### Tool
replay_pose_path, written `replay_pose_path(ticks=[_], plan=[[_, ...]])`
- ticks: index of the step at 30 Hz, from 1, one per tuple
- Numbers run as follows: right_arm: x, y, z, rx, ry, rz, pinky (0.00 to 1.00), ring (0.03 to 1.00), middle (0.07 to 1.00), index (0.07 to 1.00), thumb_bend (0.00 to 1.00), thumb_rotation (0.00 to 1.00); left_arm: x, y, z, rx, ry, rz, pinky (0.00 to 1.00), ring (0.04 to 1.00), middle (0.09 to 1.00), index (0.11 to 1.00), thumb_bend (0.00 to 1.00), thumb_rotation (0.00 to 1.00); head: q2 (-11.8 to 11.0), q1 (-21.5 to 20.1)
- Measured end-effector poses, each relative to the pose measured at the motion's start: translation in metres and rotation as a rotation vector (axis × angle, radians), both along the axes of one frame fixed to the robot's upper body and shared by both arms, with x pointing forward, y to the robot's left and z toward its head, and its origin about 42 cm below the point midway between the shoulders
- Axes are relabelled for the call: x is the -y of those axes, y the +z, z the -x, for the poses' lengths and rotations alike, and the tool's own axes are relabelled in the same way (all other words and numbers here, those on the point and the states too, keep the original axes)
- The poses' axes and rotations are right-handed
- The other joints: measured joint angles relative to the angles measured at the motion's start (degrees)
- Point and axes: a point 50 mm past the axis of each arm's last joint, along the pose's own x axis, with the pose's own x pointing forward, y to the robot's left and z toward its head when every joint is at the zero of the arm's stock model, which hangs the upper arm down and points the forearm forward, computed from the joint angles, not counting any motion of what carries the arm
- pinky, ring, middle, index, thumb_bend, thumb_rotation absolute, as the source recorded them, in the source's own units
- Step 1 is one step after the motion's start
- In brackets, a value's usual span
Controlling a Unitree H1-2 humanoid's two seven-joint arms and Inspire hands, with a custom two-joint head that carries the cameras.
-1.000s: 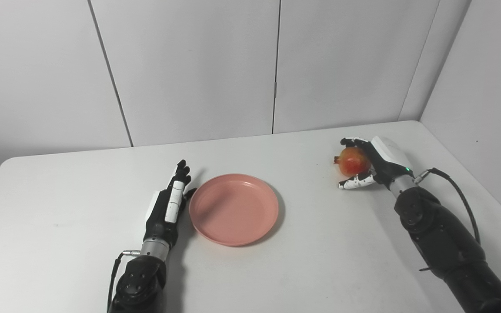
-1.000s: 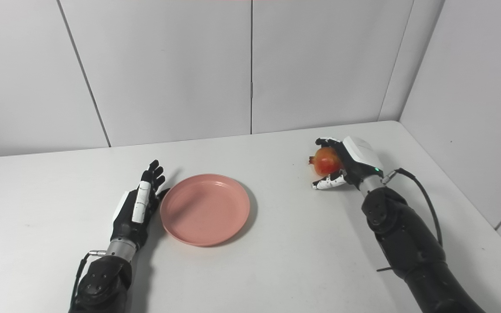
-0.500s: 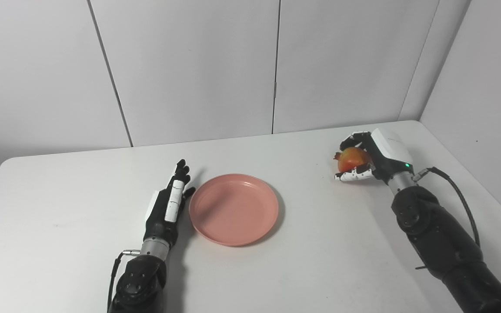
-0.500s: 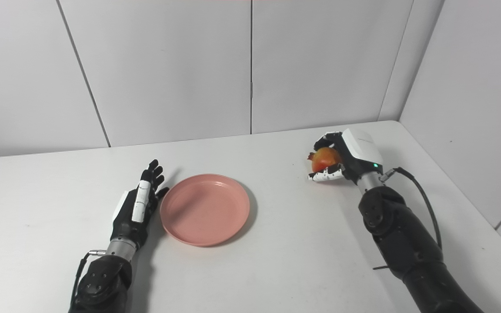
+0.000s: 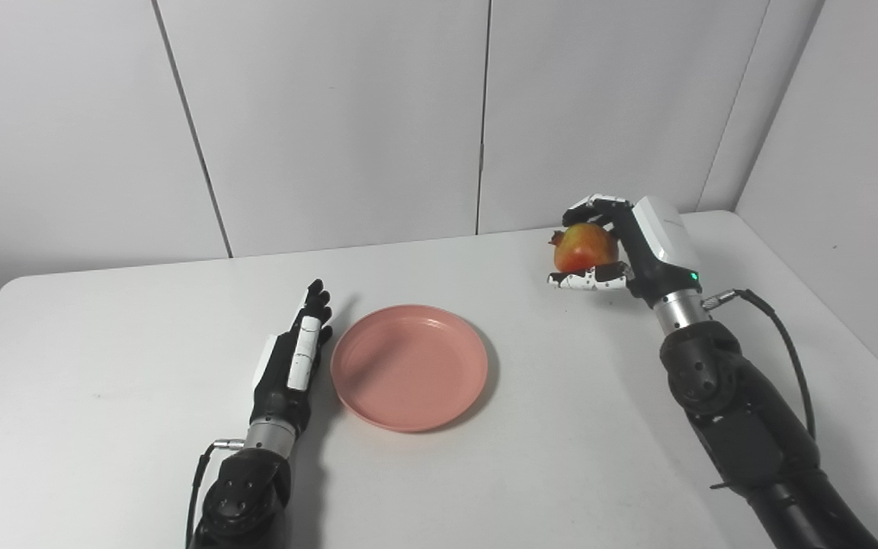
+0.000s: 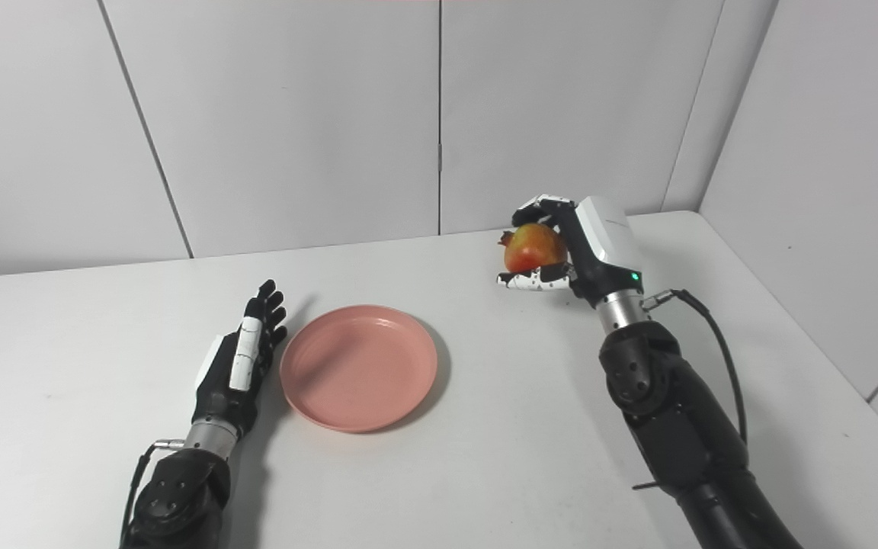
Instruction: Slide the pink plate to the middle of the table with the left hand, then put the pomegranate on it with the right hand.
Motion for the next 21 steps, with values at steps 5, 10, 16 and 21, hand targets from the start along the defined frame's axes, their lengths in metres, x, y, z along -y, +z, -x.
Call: replay_pose_path(ticks=[5, 10, 16, 21], plan=[[-0.025, 0.014, 0.006, 0.068, 0.071, -0.036, 0.35, 0.396, 0.521, 0.530, 0.51, 0.00, 0.000, 0.000, 0.000, 0.000, 0.000, 0.001, 0.98, 0.998, 1.000, 1.000, 0.78, 1.00, 0.00, 0.35], [-0.053, 0.024, 0.012, 0.090, 0.151, -0.079, 0.37, 0.398, 0.519, 0.538, 0.51, 0.00, 0.001, 0.000, 0.000, -0.001, 0.005, 0.004, 0.97, 0.994, 1.000, 1.000, 0.78, 1.00, 0.09, 0.79], [-0.089, 0.024, 0.018, 0.074, 0.245, -0.099, 0.28, 0.447, 0.467, 0.518, 0.52, 0.00, 0.002, 0.000, 0.000, -0.001, 0.006, 0.007, 0.97, 0.994, 1.000, 1.000, 0.78, 1.00, 0.44, 0.97], [-0.112, 0.021, 0.022, 0.060, 0.298, -0.093, 0.32, 0.392, 0.503, 0.537, 0.51, 0.00, 0.002, 0.000, 0.000, -0.002, 0.009, 0.007, 0.98, 0.995, 1.000, 1.000, 0.80, 1.00, 0.61, 1.06]])
